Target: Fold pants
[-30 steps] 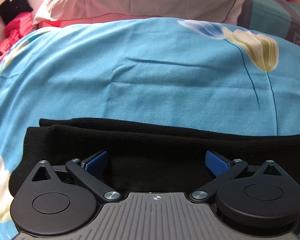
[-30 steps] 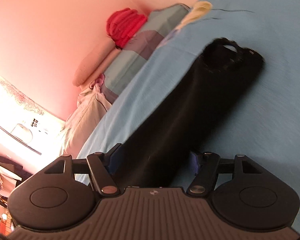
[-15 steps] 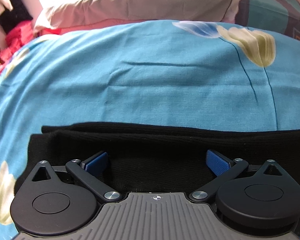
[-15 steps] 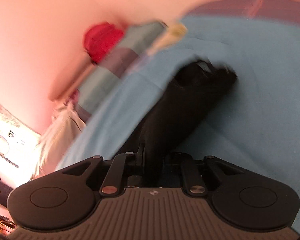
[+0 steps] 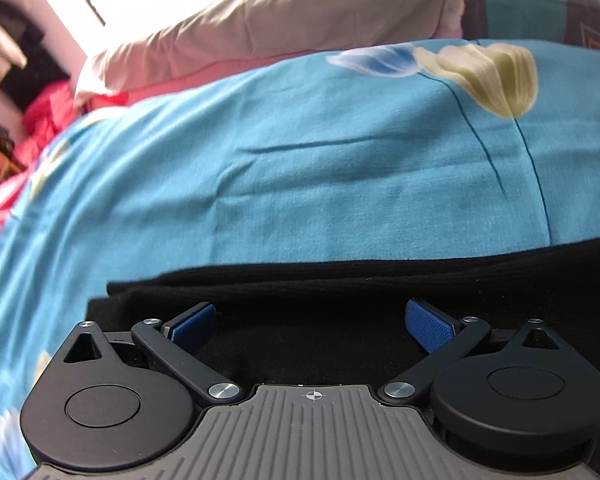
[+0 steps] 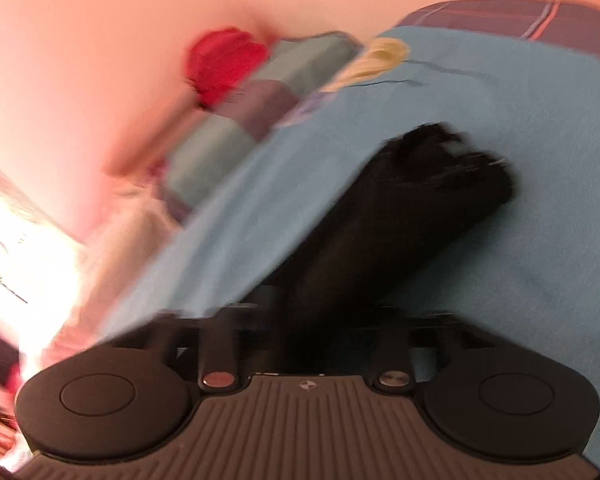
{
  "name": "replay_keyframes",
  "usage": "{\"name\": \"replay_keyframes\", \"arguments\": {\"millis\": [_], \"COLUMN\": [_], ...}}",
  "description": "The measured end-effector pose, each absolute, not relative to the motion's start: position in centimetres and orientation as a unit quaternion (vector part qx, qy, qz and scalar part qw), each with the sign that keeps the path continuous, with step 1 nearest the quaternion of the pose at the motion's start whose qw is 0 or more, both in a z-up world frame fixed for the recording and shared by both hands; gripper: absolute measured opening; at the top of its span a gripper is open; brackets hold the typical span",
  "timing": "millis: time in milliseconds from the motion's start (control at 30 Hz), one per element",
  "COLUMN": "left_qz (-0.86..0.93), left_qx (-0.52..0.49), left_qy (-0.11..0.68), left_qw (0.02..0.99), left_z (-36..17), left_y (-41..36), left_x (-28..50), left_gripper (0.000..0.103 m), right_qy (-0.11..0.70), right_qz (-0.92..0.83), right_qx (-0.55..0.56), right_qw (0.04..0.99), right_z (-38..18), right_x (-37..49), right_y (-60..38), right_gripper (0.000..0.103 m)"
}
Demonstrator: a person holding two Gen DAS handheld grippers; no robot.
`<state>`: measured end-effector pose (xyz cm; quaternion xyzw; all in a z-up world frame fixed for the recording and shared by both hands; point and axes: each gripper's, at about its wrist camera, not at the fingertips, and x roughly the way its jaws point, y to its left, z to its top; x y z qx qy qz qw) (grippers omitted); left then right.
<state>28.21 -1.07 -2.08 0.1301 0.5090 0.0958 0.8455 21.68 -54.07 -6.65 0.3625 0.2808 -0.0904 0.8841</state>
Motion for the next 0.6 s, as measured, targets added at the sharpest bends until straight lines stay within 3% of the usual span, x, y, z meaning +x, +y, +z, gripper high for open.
{"name": "replay_keyframes", "arguments": {"millis": [200,467,600], "left_qz": [0.089,0.088,0.089], "left_qx": [0.149,0.145,0.142], "left_qy": [0.501,0.503,0.507], "left_qw": [0.848,0.848,0.846], "left_z": [-2.2,-2.3,-2.2], "left_y": [-1.3,-1.2,-1.1], "left_x": [28.1,28.3,28.5], "left_gripper": [0.103,0.103,0.103], "right_qy": [0.265,0.245,0.246], "right_qz": [-0.098,-0.092,-0.090], "right_qx": [0.386,0.398,0.371], "right_qw": [0.878,0.879,0.891], "right_z": [-7.2,-7.2,-6.9], "right_x": [21.8,19.2,18.7], "right_y": [-55.0,-52.6,-51.2], "right_gripper": [0.023,0.057,0.059]}}
